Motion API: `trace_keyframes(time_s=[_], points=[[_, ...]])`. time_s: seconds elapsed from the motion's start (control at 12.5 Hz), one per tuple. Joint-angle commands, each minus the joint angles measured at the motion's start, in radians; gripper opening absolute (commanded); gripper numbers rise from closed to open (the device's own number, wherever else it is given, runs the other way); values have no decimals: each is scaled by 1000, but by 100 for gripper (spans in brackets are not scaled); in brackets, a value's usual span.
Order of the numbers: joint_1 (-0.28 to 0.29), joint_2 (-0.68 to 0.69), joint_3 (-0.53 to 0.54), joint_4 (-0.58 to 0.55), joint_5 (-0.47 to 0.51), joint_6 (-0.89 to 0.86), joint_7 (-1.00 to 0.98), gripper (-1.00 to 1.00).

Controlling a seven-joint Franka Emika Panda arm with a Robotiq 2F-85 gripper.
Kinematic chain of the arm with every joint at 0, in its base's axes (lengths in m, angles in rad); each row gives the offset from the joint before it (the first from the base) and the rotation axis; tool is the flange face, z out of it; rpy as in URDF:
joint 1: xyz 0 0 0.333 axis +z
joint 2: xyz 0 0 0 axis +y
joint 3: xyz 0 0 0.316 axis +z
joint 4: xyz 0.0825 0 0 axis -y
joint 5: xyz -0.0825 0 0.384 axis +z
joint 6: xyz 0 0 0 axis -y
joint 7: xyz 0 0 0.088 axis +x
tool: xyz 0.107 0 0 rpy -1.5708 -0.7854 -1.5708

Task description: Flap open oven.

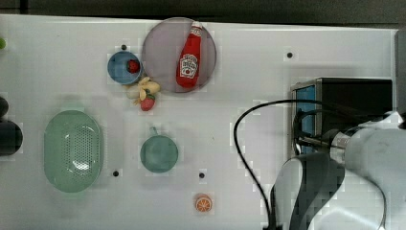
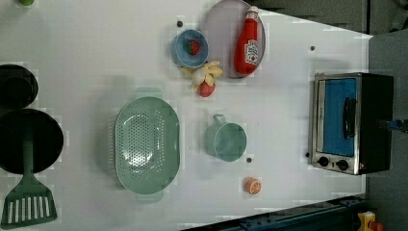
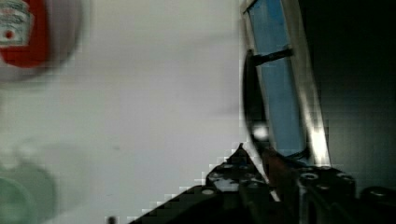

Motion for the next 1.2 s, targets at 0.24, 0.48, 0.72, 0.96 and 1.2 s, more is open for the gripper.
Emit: trace_keyframes(time_s=[0.24,0.48,0.72,0.96,1.2], points=[[-4,111,-50,-55,-3,173,-198,-65],[-11,178,-50,-84,-3,283,-198,-65],[-11,226,-47,-112,-3,367,-198,-65],[-7,263,-42,-118,-3,402,-198,-65],[14,272,-29,-125,-43,416,-182,-65]])
